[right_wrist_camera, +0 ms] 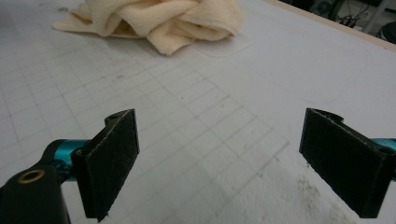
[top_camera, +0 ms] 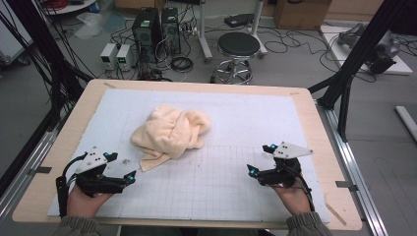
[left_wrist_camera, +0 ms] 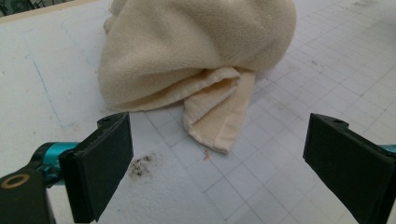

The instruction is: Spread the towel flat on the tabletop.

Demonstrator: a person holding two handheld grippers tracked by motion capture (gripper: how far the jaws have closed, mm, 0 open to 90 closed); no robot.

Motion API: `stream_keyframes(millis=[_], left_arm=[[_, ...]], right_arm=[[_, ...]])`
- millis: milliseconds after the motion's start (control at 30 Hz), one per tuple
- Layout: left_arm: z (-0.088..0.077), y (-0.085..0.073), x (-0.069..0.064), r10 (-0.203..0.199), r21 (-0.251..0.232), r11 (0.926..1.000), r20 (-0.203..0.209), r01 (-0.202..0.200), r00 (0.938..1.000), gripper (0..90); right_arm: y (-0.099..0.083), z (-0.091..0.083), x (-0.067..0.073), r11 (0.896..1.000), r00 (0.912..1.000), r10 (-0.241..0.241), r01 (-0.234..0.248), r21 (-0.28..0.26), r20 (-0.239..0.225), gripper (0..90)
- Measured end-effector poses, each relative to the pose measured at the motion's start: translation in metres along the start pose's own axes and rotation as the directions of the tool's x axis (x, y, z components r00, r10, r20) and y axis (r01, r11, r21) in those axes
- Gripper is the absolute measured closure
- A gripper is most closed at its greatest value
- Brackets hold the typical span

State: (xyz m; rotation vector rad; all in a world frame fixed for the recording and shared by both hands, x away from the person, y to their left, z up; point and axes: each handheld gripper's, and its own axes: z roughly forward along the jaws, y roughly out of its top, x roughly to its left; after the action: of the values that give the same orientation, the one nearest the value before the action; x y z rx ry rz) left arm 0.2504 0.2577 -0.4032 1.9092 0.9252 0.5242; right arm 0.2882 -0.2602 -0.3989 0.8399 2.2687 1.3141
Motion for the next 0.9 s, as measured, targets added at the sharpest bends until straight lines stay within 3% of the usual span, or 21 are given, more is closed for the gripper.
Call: stream_keyframes(millis=[433, 500, 533, 700, 800, 900], left_arm=[[0.016, 0.014, 0.004, 0.004, -0.017, 0.9998, 0.008, -0.004, 1.0, 9.1], [0.017, 0.014, 0.003, 0.004, -0.02, 0.9998, 0.008, -0.004, 1.0, 9.1], [0.017, 0.014, 0.003, 0.004, -0.02, 0.9998, 0.008, -0.004, 1.0, 9.1], [0.017, 0.014, 0.005, 0.005, -0.024, 0.9997, 0.004, -0.005, 1.0, 9.1], [0.017, 0.013, 0.005, 0.009, -0.021, 0.9997, 0.004, -0.009, 1.0, 9.2], [0.017, 0.013, 0.005, 0.008, -0.025, 0.9996, 0.002, -0.008, 1.0, 9.2]], right_arm=[[0.058, 0.056, 0.005, 0.999, 0.9959, -0.046, 0.044, -0.023, -0.078, 11.4], [0.071, 0.074, 0.01, 0.998, 0.9923, -0.059, 0.057, -0.021, -0.109, 11.6], [0.071, 0.074, 0.01, 0.998, 0.9923, -0.059, 0.057, -0.021, -0.109, 11.6], [0.087, 0.107, 0.018, 0.997, 0.9828, -0.082, 0.081, -0.009, -0.166, 15.9], [0.095, 0.133, 0.025, 0.997, 0.9767, -0.072, 0.076, 0.008, -0.202, 17.7], [0.099, 0.145, 0.03, 0.997, 0.9699, -0.074, 0.077, 0.006, -0.232, 20.9]])
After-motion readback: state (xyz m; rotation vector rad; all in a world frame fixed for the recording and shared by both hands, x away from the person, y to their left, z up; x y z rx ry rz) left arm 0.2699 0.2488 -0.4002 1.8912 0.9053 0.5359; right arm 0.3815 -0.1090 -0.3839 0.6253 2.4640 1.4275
